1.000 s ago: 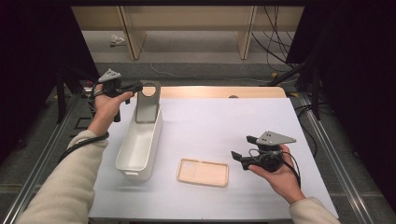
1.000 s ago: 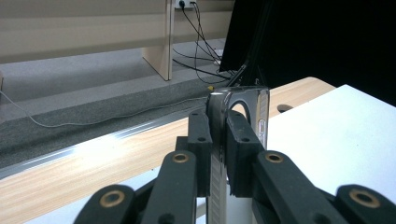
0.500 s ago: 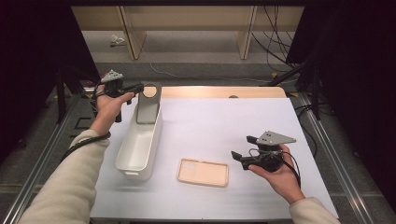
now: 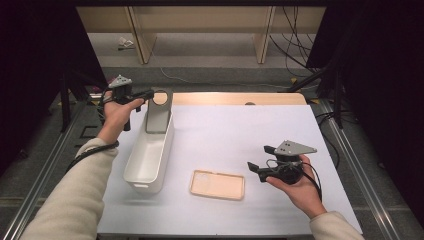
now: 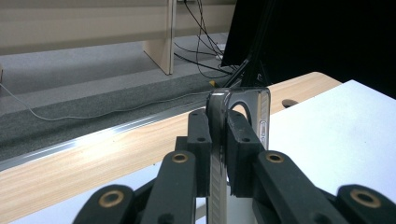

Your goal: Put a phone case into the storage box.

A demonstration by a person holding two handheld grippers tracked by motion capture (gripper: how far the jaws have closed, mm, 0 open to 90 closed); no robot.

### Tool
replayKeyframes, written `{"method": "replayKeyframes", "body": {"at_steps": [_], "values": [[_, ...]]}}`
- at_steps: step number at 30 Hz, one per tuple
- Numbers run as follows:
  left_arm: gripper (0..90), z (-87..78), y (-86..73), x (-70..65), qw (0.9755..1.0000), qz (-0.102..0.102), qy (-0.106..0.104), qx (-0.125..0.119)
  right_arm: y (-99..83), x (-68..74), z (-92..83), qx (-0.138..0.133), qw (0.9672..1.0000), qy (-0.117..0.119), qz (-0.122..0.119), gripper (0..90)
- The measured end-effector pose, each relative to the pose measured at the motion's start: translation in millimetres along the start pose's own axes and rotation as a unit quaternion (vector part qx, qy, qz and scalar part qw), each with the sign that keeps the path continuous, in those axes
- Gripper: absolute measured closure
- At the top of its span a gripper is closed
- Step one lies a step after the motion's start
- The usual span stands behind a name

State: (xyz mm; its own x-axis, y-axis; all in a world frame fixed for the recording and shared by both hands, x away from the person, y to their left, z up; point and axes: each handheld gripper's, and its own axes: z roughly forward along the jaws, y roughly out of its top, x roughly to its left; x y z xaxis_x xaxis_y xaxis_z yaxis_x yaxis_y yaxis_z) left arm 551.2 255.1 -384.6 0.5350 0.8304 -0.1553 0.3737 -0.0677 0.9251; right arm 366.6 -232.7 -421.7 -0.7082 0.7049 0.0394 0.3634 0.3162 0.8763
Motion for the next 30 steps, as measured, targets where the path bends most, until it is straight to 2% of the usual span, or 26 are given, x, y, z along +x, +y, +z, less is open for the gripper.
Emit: {"method": "replayKeyframes", "body": {"at_steps": [30], "values": [[77.8,5.5,-4.8,6.8,0.9994,-0.009,0.025,0.023,-0.2,0.4,0.6,0.002,1.0,0.002,0.0,16.4]]}}
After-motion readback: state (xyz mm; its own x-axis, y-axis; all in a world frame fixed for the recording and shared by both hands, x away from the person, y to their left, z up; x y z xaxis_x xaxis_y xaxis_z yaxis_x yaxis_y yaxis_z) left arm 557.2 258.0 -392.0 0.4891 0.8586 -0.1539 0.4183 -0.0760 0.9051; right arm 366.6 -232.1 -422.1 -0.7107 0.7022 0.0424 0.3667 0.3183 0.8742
